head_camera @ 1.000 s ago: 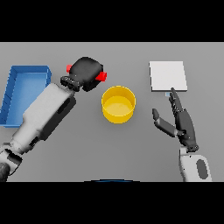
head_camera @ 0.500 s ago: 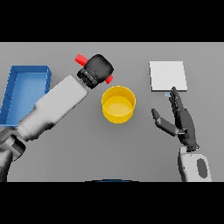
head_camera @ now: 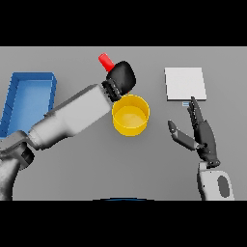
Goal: Pick up the red beaker and tilt it to pour out 1 green nut into yellow bowl. Pick up the yellow bowl and place it on the metallic measuring scale.
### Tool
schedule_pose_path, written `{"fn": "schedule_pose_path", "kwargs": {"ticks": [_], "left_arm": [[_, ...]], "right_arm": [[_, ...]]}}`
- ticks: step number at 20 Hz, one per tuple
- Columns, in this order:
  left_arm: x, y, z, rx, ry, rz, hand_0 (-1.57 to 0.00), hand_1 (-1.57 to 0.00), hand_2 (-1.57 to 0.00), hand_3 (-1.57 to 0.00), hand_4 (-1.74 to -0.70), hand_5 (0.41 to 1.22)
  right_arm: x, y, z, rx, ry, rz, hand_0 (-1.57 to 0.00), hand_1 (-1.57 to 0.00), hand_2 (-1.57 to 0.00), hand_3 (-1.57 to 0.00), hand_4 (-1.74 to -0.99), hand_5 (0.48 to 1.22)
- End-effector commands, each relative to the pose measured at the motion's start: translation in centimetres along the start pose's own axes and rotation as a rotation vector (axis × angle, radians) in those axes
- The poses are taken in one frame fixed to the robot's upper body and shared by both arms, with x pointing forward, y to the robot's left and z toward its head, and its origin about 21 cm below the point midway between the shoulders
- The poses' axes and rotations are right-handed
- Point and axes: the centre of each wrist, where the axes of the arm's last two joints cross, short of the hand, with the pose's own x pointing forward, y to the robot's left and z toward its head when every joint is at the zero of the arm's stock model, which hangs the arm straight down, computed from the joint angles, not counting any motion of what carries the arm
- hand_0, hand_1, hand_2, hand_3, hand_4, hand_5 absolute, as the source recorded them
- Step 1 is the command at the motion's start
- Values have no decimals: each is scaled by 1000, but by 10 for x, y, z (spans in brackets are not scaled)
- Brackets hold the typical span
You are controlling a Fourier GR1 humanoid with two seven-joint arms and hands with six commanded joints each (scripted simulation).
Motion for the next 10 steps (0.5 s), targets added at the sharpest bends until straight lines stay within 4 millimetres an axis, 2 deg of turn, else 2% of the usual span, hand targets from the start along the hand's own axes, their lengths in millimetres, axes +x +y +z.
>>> {"fn": "schedule_pose_path", "kwargs": {"ticks": [1,3,4,8,10], "left_arm": [[1,4,-1,-12,-9,-47,-1571,-1571,-1571,-1546,-1738,1221],[10,7,-2,-29,-40,-119,-1571,-1571,-1571,-1555,-1739,1221],[11,7,-2,-37,-45,-136,-1571,-1571,-1571,-1558,-1740,1221],[12,20,-5,-57,-36,-218,-1571,-1571,-1571,-1566,-1740,1221],[14,17,-7,-77,-25,-263,-1571,-1571,-1571,-1568,-1741,1221]], "right_arm": [[2,-2,1,-4,-13,10,1,1,1,1,-1283,602],[1,-3,-1,1,6,11,1,1,1,1,-1290,607],[-2,-1,4,3,2,18,1,1,1,1,-1290,607],[-1,-1,-2,2,3,28,1,1,1,1,-1282,603],[-2,1,-2,2,-4,32,1,1,1,1,-1274,592]]}}
